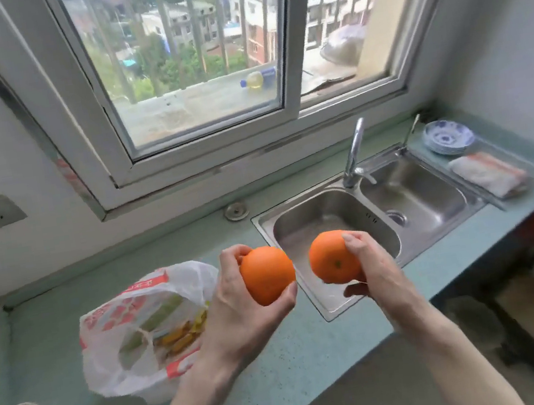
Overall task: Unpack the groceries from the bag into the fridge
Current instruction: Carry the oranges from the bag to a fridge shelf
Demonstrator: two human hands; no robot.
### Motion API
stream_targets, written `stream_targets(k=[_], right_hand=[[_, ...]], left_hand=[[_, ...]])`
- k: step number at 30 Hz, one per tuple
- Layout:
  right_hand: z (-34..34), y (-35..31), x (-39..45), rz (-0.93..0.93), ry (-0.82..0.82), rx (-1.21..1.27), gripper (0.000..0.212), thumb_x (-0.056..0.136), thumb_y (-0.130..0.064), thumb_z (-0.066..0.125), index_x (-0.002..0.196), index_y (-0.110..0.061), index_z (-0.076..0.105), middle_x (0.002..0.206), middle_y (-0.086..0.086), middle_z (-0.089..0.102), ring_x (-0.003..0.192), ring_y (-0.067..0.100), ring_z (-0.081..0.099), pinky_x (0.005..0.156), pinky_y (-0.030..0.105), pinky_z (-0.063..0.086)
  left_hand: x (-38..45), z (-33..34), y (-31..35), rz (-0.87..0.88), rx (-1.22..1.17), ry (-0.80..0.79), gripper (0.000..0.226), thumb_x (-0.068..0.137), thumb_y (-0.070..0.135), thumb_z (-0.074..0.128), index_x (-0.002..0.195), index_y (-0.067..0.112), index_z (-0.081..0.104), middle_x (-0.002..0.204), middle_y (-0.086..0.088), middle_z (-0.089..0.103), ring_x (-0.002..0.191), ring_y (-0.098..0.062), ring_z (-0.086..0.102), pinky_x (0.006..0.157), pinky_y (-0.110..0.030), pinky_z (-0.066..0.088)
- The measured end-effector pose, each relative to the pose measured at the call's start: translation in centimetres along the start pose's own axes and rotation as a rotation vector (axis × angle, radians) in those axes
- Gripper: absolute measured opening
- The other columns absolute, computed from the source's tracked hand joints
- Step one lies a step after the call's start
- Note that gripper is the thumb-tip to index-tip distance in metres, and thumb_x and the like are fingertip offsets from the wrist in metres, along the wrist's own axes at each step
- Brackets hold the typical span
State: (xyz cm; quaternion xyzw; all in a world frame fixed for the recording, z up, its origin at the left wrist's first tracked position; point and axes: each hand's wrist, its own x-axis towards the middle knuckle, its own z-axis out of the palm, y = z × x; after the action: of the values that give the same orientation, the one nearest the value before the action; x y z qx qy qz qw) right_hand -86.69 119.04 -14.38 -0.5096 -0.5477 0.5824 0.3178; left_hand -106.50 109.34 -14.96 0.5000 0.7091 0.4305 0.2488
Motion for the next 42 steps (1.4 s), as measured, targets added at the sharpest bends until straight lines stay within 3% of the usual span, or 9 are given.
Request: stream_targets(k=[4,9,15,19,24,30,34,38,42], right_hand=[[-5.8,1.2,-3.4,0.008,0.168,0.056,0.034,0.100,-0.058,0.050,0.122,-0.037,0.063,0.116,-0.005,0.068,0.103,0.016,0.069,0.076,0.032,0.056],[-13.1,2.8,-8.3,0.016,0.369,0.139,0.047,0.094,-0.067,0.055,0.120,-0.030,0.067,0.118,0.000,0.071,0.102,0.015,0.068,0.075,0.030,0.053],[-22.6,4.3,-15.7,-0.010,0.515,0.264,0.041,0.101,-0.055,0.051,0.124,-0.023,0.060,0.110,0.008,0.076,0.095,0.030,0.077,0.074,0.038,0.056],[-28.2,5.3,-20.0,-0.046,0.636,0.288,0.035,0.099,-0.049,0.057,0.123,-0.024,0.061,0.112,0.010,0.076,0.092,0.031,0.078,0.073,0.039,0.057],[-35.8,7.2,-26.5,-0.078,0.820,0.297,0.029,0.103,-0.051,0.047,0.130,-0.043,0.055,0.117,0.005,0.073,0.085,0.031,0.078,0.063,0.034,0.055],[-44.4,9.7,-34.6,-0.108,0.966,0.295,0.026,0.108,-0.050,0.035,0.123,-0.051,0.056,0.119,0.002,0.069,0.080,0.025,0.076,0.056,0.032,0.051],[-48.9,11.0,-40.1,-0.097,1.009,0.414,0.030,0.095,-0.052,0.058,0.124,-0.047,0.056,0.123,0.006,0.069,0.086,0.026,0.075,0.060,0.033,0.050],[-52.8,12.9,-45.1,-0.079,1.125,0.369,0.065,0.084,-0.014,0.082,0.128,-0.050,0.050,0.116,-0.003,0.071,0.105,0.030,0.072,0.072,0.032,0.053],[-56.2,14.5,-49.2,-0.065,1.305,0.365,0.071,0.079,-0.005,0.084,0.126,-0.048,0.052,0.113,-0.003,0.070,0.108,0.028,0.070,0.071,0.027,0.055]], left_hand=[[0.0,4.8,3.2,0.092,-0.065,-0.198,0.066,0.078,0.041,0.086,0.129,0.036,0.045,0.121,0.014,0.049,0.105,-0.003,0.060,0.077,-0.009,0.051],[-1.3,11.4,8.0,0.122,-0.149,-0.414,0.067,0.076,0.033,0.087,0.122,0.046,0.040,0.117,0.014,0.051,0.099,-0.015,0.065,0.077,-0.034,0.062],[-6.2,20.1,16.1,0.117,-0.322,-0.525,0.039,0.090,0.037,0.076,0.120,0.041,0.051,0.108,0.009,0.061,0.079,0.012,0.063,0.061,-0.009,0.050],[-9.1,25.2,20.2,0.129,-0.417,-0.560,0.033,0.089,0.052,0.067,0.118,0.038,0.056,0.109,0.006,0.064,0.080,0.005,0.065,0.064,-0.019,0.055],[-13.5,32.6,25.4,0.194,-0.386,-0.667,0.046,0.079,0.055,0.070,0.120,0.041,0.054,0.112,0.012,0.064,0.086,0.004,0.066,0.067,-0.011,0.050],[-20.0,41.1,31.7,0.322,-0.372,-0.820,0.040,0.090,0.030,0.080,0.121,0.041,0.057,0.112,0.012,0.064,0.086,-0.001,0.066,0.065,-0.018,0.055],[-24.7,46.4,35.5,0.409,-0.355,-0.935,0.042,0.088,0.031,0.080,0.120,0.043,0.057,0.113,0.015,0.063,0.089,-0.006,0.066,0.065,-0.023,0.054],[-29.2,51.2,39.2,0.461,-0.382,-1.063,0.044,0.088,0.033,0.082,0.122,0.043,0.057,0.116,0.011,0.063,0.093,-0.006,0.068,0.068,-0.029,0.061],[-33.2,55.7,42.5,0.533,-0.395,-1.167,0.046,0.087,0.036,0.081,0.125,0.043,0.055,0.121,0.018,0.062,0.100,0.004,0.063,0.073,-0.011,0.051]])
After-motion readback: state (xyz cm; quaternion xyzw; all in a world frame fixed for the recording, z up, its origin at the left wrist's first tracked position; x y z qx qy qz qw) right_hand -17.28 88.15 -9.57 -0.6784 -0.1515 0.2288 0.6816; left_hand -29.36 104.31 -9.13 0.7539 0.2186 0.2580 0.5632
